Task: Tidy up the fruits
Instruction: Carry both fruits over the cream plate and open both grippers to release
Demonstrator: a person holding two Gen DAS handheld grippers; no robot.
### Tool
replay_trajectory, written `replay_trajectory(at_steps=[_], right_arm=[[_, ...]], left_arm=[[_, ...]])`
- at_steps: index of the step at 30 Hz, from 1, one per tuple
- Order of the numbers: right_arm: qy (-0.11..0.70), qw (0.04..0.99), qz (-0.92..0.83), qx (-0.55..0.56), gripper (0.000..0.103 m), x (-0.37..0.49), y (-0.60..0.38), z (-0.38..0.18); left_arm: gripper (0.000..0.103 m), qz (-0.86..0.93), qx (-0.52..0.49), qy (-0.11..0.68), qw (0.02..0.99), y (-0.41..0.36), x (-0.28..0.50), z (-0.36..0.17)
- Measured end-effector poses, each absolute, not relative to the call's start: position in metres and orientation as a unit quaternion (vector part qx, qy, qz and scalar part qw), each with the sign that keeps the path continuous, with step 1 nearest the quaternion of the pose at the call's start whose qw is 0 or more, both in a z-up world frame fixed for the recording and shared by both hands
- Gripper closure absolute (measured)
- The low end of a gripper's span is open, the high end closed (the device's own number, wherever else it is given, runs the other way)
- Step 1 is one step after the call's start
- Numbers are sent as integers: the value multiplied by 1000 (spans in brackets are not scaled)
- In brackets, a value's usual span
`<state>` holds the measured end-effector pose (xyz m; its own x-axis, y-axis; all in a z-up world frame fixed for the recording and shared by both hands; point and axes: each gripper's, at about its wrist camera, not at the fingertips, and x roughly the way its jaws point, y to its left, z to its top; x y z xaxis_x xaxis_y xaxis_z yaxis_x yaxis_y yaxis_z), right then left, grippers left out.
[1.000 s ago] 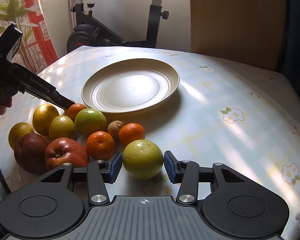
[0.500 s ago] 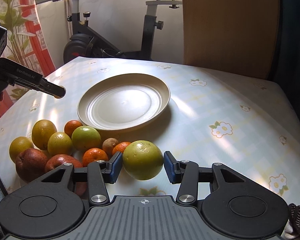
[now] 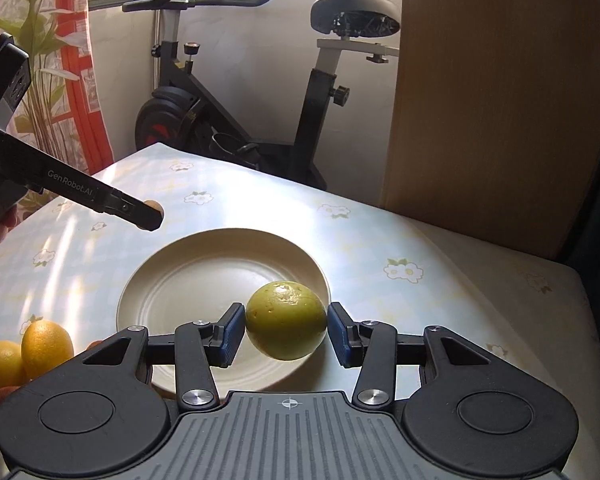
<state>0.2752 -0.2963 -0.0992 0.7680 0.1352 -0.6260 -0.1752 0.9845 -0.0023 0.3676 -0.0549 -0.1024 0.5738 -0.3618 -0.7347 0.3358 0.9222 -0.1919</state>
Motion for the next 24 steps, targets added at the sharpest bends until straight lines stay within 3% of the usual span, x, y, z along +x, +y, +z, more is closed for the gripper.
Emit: replay_trajectory(at_steps=[12, 24], right_arm=[[363, 926, 97, -43, 62, 350, -278, -130], [367, 923, 108, -39, 61, 372, -271, -145]], left_arm=[[76, -196, -18, 460, 866, -63, 418, -146], [76, -213, -14, 473, 855, -70, 434, -165]])
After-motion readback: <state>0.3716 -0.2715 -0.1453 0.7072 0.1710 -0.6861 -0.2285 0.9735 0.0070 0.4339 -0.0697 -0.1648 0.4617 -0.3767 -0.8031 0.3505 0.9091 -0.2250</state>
